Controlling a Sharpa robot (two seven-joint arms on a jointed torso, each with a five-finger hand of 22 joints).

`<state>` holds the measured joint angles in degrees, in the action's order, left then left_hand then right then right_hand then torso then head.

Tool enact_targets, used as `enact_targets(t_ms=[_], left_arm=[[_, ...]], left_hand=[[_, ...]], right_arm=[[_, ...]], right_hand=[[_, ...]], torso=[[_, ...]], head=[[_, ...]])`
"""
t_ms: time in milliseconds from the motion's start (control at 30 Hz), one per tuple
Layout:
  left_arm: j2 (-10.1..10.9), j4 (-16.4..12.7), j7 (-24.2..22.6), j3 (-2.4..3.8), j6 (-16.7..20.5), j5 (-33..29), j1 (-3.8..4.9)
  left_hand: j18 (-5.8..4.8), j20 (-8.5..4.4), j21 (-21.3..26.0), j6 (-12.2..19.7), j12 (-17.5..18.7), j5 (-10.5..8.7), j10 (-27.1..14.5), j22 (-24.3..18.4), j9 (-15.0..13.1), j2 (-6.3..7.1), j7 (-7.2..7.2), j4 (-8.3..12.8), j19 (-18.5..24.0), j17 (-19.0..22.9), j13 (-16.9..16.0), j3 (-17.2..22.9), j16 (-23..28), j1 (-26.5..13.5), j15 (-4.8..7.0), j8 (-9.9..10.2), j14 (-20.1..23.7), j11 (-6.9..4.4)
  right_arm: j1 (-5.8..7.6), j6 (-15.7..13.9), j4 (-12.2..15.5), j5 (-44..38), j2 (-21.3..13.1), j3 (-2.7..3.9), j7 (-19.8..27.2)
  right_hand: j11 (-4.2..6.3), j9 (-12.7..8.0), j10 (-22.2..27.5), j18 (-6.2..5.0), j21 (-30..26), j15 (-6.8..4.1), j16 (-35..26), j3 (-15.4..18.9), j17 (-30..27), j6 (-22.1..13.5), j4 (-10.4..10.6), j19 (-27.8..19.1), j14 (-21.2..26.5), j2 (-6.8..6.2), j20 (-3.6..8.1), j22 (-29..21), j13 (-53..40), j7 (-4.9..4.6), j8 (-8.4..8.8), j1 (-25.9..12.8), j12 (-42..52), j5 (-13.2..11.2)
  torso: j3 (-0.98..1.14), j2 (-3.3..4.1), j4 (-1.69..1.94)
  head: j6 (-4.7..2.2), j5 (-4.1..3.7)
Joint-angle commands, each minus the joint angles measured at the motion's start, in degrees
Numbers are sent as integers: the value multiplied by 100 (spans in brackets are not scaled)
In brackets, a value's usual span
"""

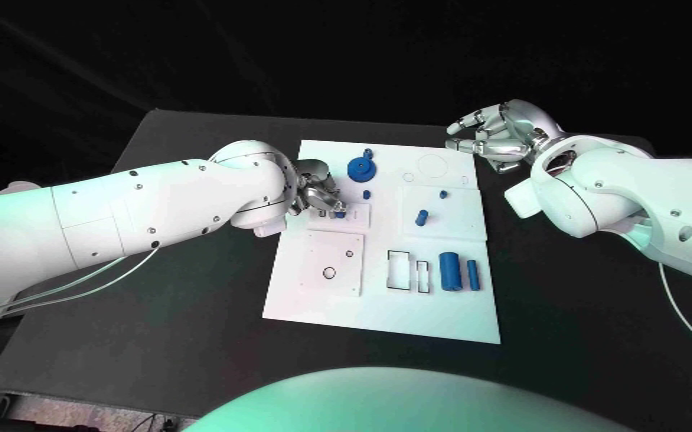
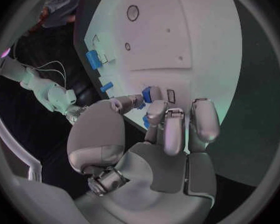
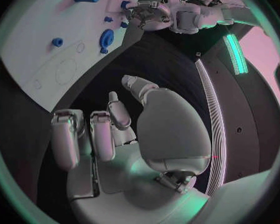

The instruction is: Assemble the parts on the task board

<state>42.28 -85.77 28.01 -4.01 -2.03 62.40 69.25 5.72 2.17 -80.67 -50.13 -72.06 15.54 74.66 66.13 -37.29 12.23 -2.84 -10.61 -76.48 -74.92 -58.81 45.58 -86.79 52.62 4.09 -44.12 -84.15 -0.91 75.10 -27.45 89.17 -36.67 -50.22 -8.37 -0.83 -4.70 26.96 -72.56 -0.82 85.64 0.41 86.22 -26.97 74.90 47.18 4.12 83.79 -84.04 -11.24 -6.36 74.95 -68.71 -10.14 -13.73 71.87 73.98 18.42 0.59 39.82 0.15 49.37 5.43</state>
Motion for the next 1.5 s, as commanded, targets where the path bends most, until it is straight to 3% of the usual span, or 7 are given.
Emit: enact_targets(t_ms=[33, 800, 1000, 1067, 1167, 1333, 1500], left_arm=[[6, -8, -7, 0, -75, -32, -4], [170, -160, -20, 57, 5, -153, -3], [281, -216, -50, 243, -5, -322, 11], [324, -181, -42, 314, -101, -365, 66], [354, -49, -34, 375, -237, -415, 224], [319, 231, -30, 411, -416, -431, 418], [190, 509, -36, 421, -522, -427, 485]], left_hand=[[-88, -17, 40, -32, -3, -35, 4, -6, 9, 14, -2, -23, -35, -857, -13, -65, 3, -53, 35, 24, -409, -25], [-87, -14, 56, -98, -3, -45, -1, -7, 37, 44, -6, -539, -43, -858, -32, -865, 5, -72, 30, 63, -409, -19], [-79, -15, 78, -58, 55, -22, -62, -48, 37, -26, -10, -536, -19, -857, 52, -963, 7, 83, 28, 80, -408, -15], [-63, -9, 120, 5, 123, -17, -138, -135, 45, -39, -32, -530, 33, -850, 151, -1017, 11, 190, 16, 111, -406, 2], [-43, 2, 173, 68, 198, -15, -228, -239, 53, -55, -60, -547, 97, -843, 261, -1067, 15, 256, -5, 144, -403, 28], [-6, 35, 279, 211, 335, -13, -414, -434, 79, -70, -131, -573, 223, -775, 461, -1159, 53, 373, -59, 225, -379, 90], [25, 87, 381, 421, 512, -15, -667, -606, 151, -89, -238, -596, 338, -703, 728, -1262, 94, 432, -139, 379, -344, 183]], right_arm=[[-6, 66, -2, -7, -3, 1, 22], [-31, 98, -6, -6, -14, 1, 21], [-41, 98, -15, -6, -21, 1, 21], [-44, 97, -21, -5, -22, 1, 20], [-45, 94, -27, -5, -25, 1, 20], [-47, 92, -35, -5, -25, 1, 18], [-47, 93, -37, -4, -22, 0, 17]], right_hand=[[-14, 7, 39, -66, -27, 1, -31, -4, 520, -23, 16, 316, -357, -22, -1, 1032, 8, 29, -12, -44, -38, 3], [-12, 6, 39, -66, -27, 0, -33, -11, 518, -26, 12, 317, -356, -20, 0, 1033, 8, 30, -17, -29, -38, 5], [-12, 6, 39, -66, -27, 0, -33, -11, 518, -26, 12, 317, -356, -20, 0, 1033, 8, 30, -17, -29, -38, 5], [-12, 6, 39, -66, -27, 0, -33, -11, 518, -26, 12, 317, -356, -20, 0, 1033, 8, 30, -17, -29, -38, 5], [-12, 6, 39, -66, -27, 0, -33, -11, 518, -26, 12, 317, -356, -20, 0, 1033, 8, 30, -17, -29, -38, 5], [-12, 6, 39, -66, -27, 0, -33, -11, 518, -26, 12, 317, -356, -20, 0, 1033, 8, 30, -17, -29, -38, 5], [-12, 6, 39, -66, -27, 0, -33, -11, 518, -26, 12, 317, -356, -20, 0, 1033, 8, 30, -17, -29, -38, 5]], torso=[[0, 0, -2], [-1, 1, -1], [-2, -8, -3], [8, -14, -1], [11, -14, -1], [9, -3, 1], [2, 8, -5]], head=[[-2, 1], [-7, -18], [-38, -29], [-45, -27], [-60, -33], [-92, -34], [-131, -36]])
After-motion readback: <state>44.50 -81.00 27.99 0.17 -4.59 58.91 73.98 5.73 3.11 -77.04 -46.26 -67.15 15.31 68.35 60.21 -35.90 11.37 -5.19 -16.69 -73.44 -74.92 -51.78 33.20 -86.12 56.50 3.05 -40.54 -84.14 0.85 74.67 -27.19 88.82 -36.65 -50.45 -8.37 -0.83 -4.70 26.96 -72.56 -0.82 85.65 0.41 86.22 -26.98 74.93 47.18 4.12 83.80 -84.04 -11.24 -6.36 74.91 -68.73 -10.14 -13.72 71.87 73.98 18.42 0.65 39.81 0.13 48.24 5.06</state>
